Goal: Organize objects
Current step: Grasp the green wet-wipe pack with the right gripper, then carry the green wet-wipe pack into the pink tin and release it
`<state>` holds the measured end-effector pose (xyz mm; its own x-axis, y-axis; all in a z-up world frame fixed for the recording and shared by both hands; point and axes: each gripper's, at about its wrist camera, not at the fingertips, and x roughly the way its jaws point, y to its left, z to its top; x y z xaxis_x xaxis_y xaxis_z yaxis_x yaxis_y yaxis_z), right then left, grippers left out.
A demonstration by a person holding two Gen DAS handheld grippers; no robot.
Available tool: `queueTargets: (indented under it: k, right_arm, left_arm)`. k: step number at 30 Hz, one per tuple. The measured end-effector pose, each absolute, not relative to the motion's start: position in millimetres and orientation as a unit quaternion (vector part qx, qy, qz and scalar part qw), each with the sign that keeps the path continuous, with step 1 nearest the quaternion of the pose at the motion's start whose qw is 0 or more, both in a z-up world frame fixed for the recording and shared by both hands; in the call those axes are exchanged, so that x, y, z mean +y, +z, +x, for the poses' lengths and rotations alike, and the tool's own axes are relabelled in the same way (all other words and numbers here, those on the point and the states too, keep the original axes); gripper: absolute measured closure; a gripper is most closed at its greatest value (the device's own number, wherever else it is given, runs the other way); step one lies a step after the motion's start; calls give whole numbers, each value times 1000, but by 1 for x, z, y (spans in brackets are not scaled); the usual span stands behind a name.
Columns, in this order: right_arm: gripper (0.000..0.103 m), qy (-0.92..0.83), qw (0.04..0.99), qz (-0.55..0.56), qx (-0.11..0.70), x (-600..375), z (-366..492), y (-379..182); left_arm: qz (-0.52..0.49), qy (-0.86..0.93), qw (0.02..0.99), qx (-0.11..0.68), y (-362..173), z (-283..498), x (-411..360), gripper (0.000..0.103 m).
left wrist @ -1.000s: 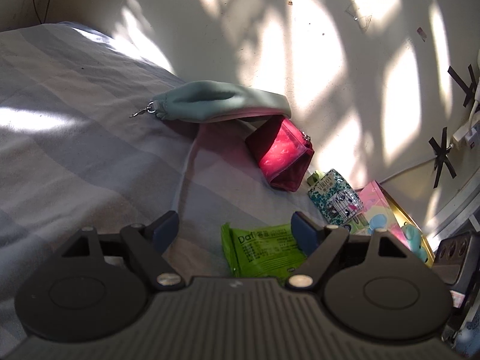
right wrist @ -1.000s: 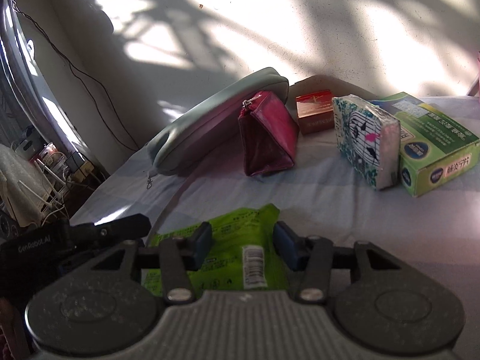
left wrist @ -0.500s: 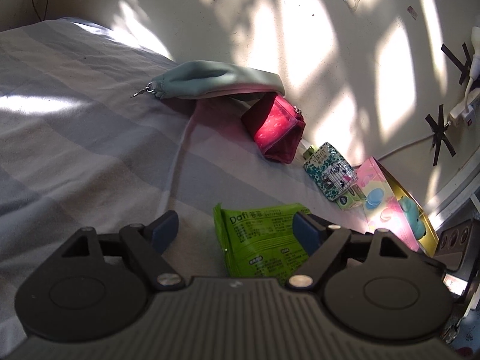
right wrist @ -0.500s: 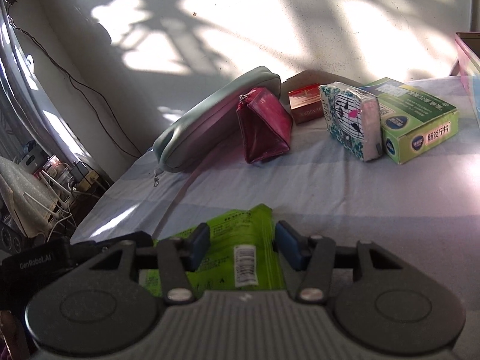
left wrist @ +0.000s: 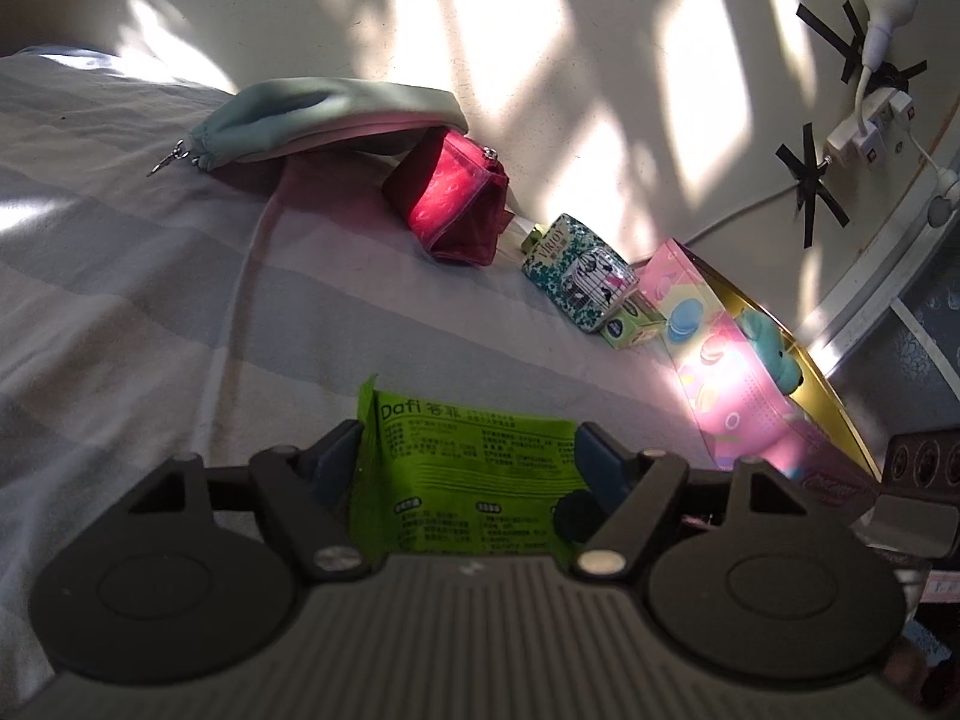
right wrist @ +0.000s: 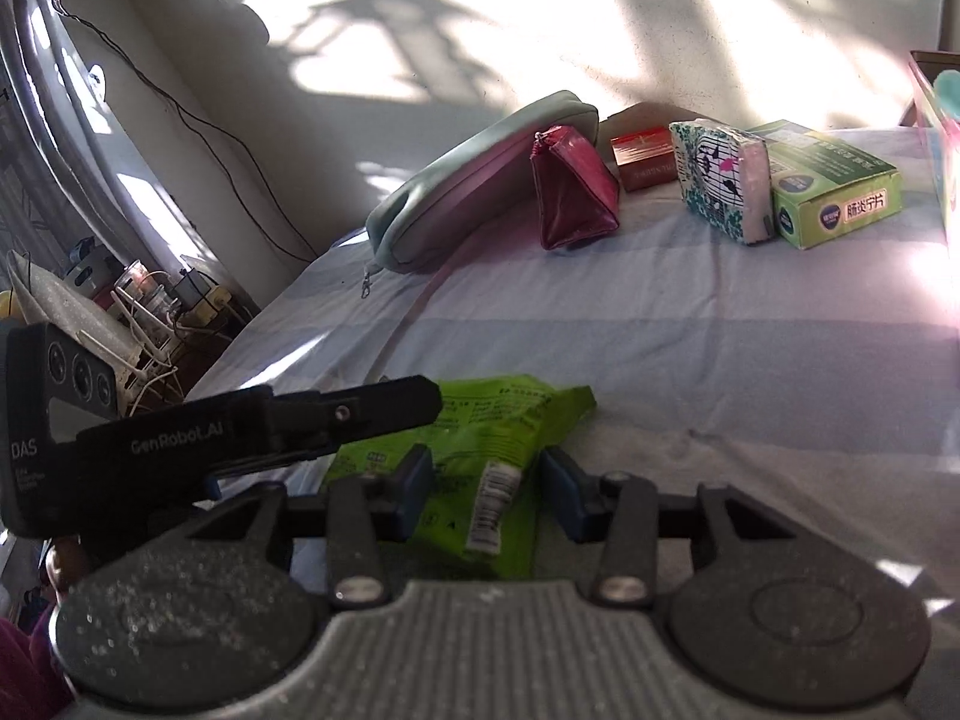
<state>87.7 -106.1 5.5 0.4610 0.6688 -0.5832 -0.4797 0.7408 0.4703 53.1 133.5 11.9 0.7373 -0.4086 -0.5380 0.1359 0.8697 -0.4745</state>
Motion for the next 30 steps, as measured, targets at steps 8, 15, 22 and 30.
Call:
queueTargets:
  k: [8,15,22,30]
  right_arm:
    - [60,300,862,130,387,-160,47,8]
    - [27,286,887,92,351,-177,11,16]
    - [14,304,894,-35,327,-148,0,15]
    - [34,310,896,-120,294,-116,2,7]
  left_arm:
    - [-141,-280,885,344,9,47,96,22]
    - [-190,-272,876,351,11,49,113,18]
    - [-183,-233,881,368,22,39,115,20]
    - [-58,-229,903,358,26,26,59,27]
